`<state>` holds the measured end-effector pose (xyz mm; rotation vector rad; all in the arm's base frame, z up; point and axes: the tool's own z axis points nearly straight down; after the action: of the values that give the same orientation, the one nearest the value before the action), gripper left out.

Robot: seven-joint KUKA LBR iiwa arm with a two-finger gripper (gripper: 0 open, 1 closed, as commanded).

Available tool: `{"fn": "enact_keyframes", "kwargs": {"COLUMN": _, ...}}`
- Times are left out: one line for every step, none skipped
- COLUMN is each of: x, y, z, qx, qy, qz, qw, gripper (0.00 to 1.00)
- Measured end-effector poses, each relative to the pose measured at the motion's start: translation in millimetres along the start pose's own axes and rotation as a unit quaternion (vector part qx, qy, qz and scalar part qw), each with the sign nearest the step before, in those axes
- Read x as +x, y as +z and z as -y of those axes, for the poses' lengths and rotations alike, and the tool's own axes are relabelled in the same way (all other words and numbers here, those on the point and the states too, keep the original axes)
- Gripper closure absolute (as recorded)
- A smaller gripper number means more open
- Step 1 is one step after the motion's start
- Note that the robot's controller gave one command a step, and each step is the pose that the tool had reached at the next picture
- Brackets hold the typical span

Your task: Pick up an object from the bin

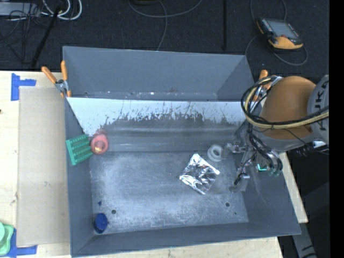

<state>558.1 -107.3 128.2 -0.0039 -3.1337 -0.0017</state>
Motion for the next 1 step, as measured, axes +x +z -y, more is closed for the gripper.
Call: {"fn": "enact_keyframes", "kwargs": {"x": -9.3, "y": 61.6, "z": -83.3, "qx": -0.001, "qy": -0.021, "qz": 0.002, "qw": 0.9998, "gripper": 0.0}}
